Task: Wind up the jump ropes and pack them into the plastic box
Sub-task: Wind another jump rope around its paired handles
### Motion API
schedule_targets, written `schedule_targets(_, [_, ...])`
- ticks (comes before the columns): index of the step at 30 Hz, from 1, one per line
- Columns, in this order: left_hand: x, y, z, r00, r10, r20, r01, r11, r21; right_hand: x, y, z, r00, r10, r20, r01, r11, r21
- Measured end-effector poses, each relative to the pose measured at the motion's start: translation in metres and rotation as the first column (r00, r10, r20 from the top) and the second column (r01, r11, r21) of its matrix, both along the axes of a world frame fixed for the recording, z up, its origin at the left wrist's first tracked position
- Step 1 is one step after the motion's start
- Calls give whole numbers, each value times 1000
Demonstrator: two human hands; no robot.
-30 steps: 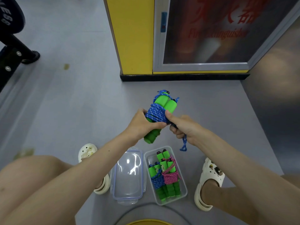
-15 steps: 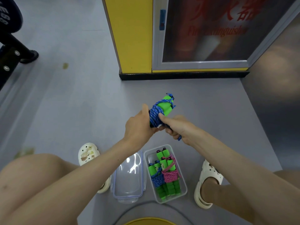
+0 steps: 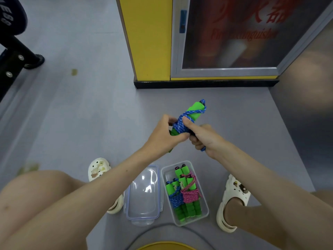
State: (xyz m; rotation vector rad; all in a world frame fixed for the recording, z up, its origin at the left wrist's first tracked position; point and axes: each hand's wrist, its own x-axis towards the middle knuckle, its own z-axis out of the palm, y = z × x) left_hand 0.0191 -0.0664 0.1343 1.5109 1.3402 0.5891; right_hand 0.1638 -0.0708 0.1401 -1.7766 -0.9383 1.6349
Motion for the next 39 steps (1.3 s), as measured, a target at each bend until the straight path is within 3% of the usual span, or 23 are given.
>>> schedule_targets(4, [-7, 5, 8, 992, 46, 119, -1, 936, -352, 1, 0, 5, 989, 76, -126, -69, 996, 63])
schedule_targets(6, [-8, 3, 7, 994, -2, 113, 46, 918, -394, 1, 0, 5, 983, 132, -127, -122, 989, 81])
schedule_targets(11, [-3, 1, -3, 996, 75, -56, -86, 963, -254, -5, -2, -1, 992, 116, -46, -114, 992, 54])
schedule_targets(14, [0, 0, -6, 978, 91, -186, -120, 981, -152, -7, -1, -1, 994, 81, -75, -79, 997, 28])
schedule_targets(18, [3, -2, -1, 944, 97, -314, -94, 995, 24, -6, 2, 5, 986, 56, -156, -50, 998, 42])
schedule_targets(32, [4, -8, -6, 837, 129, -532, -22, 979, 203, -13, 0, 6, 998, -13, -60, 17, 997, 72])
schedule_targets(39, [-3, -15, -12, 686, 153, -711, 172, 916, 363, -16, -6, -2, 985, -57, -166, 58, 998, 0])
